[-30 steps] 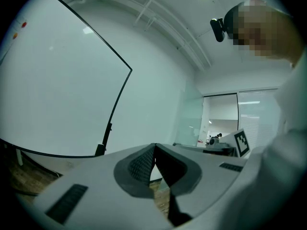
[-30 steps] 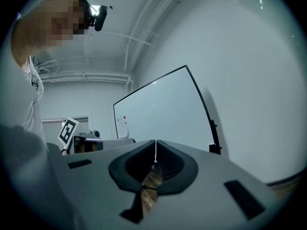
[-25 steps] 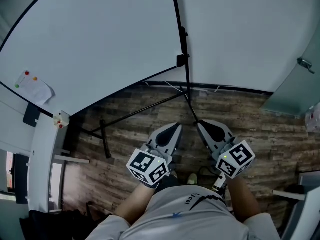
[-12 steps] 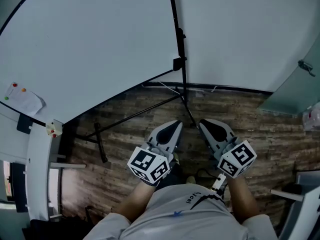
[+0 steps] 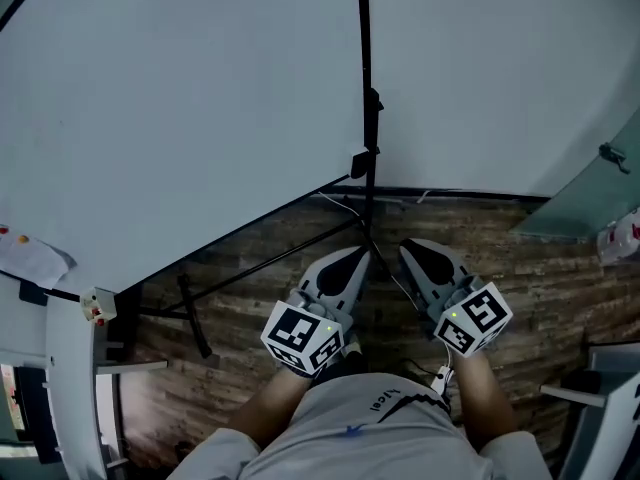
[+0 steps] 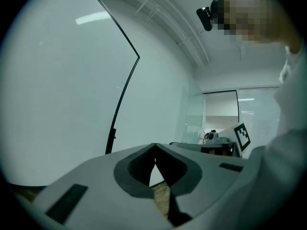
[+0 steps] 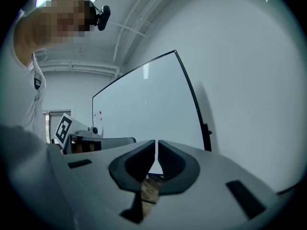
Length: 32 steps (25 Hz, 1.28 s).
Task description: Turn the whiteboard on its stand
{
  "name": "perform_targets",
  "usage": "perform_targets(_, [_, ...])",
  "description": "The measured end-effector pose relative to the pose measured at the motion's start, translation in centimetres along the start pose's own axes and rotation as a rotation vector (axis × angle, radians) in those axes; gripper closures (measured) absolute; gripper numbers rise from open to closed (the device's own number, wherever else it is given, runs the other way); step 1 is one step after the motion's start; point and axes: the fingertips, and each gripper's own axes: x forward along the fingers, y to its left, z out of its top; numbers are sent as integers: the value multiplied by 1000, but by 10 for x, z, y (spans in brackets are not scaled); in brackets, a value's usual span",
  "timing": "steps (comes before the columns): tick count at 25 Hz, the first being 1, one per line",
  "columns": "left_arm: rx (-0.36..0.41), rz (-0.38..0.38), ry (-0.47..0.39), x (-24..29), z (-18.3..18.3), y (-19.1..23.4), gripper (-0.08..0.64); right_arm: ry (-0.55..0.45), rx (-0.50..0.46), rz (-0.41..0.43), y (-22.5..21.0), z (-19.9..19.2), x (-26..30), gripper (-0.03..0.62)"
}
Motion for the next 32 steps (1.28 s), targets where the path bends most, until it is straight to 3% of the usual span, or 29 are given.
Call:
perform_targets(5, [-20, -24, 7, 18, 6, 35, 548, 17, -12, -19, -22, 2, 41, 575])
perform_targets(12, [-31, -18, 26, 40, 5, 62, 548, 36, -57, 21, -72, 8, 89, 570])
perform_targets(14, [-27, -3, 33, 50, 6, 70, 548, 43, -62, 41, -95, 10, 105, 530])
perform_targets(24, [-23, 141, 42, 110, 17, 115, 548, 91, -100, 224, -203, 9, 197, 409])
perform_targets(32, [-45, 230, 62, 152, 6, 133, 548, 143, -119, 392, -250, -3, 256, 359])
